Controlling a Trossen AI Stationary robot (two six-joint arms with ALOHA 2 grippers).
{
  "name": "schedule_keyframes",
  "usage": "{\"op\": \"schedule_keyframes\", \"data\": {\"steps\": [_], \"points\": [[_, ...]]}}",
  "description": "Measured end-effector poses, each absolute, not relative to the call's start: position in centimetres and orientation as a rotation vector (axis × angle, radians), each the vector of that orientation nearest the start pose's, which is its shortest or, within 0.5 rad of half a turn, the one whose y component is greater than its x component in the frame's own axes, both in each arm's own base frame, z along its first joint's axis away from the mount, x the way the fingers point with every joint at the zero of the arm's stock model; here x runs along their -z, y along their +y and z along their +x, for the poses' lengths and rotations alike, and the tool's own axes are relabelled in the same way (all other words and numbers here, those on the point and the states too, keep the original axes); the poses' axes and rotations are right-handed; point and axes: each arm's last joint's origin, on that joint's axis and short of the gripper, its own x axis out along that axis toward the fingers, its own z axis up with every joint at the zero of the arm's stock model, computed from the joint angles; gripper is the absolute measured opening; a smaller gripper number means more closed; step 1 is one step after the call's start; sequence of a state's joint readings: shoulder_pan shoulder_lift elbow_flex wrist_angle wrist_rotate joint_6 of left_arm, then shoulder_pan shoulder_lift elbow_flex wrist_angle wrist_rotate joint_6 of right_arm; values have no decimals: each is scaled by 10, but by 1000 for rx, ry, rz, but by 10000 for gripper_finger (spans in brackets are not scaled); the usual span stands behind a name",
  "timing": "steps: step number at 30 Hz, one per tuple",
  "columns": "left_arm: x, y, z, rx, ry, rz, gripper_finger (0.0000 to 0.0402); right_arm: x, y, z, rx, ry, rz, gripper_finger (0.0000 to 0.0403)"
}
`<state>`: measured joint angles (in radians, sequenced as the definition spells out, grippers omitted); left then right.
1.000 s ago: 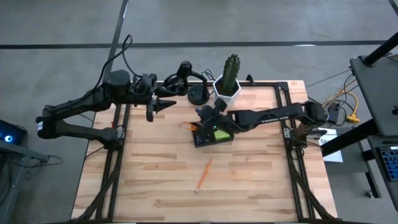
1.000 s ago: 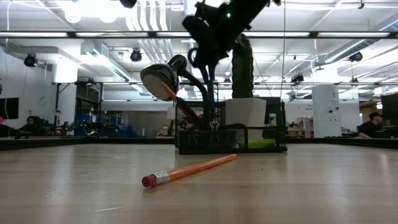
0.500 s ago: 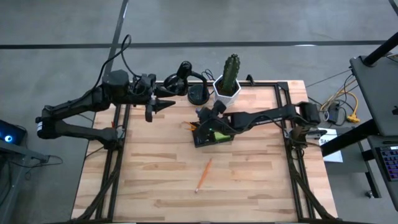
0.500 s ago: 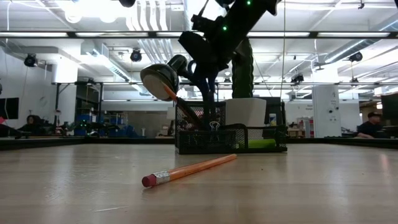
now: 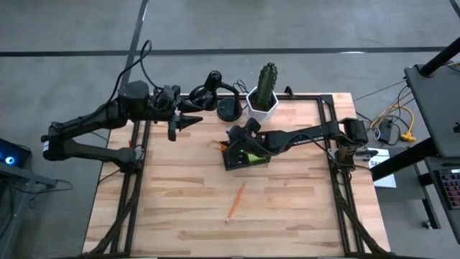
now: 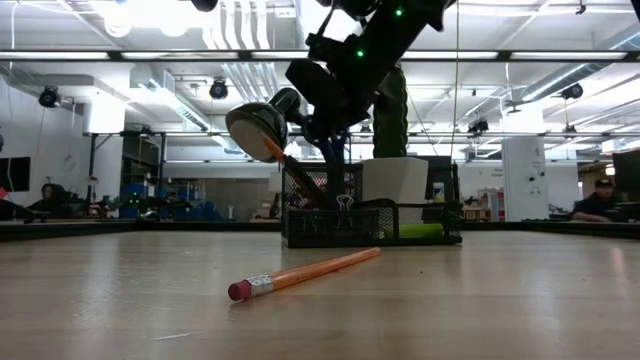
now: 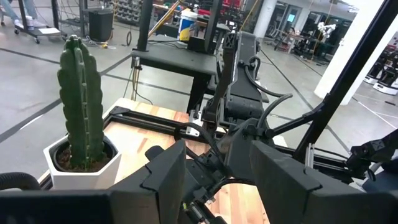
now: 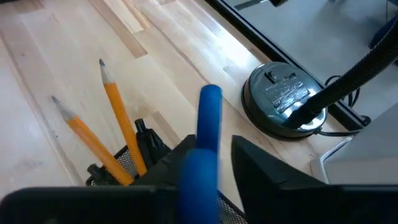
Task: Pick and place office supplies into organizer
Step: Put the blue scissors into the desk organizer, then put the yellow pencil into the desk organizer
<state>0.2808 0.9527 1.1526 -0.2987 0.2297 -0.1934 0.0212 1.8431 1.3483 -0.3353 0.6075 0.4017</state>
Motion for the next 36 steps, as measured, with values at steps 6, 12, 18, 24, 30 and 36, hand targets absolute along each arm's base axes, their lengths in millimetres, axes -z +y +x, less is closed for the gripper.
{"op": "schedule_keyframes", "data": {"steps": [6, 12, 18, 24, 30, 36], "points": [[-417, 47, 185, -60, 91, -218, 164, -227, -8, 397, 693, 673, 113, 131], [-417, 47, 185, -61, 91, -219, 164, -243, -7, 395, 658, 636, 145, 150], [-417, 47, 185, -61, 91, -219, 164, -267, -3, 397, 596, 583, 180, 155], [-416, 47, 185, -61, 92, -219, 164, -286, 2, 397, 576, 560, 184, 157], [-416, 47, 185, -61, 98, -221, 164, -310, 9, 392, 534, 520, 197, 153], [-411, 45, 178, -68, 163, -237, 164, -342, 26, 380, 252, 510, 172, 147]]}}
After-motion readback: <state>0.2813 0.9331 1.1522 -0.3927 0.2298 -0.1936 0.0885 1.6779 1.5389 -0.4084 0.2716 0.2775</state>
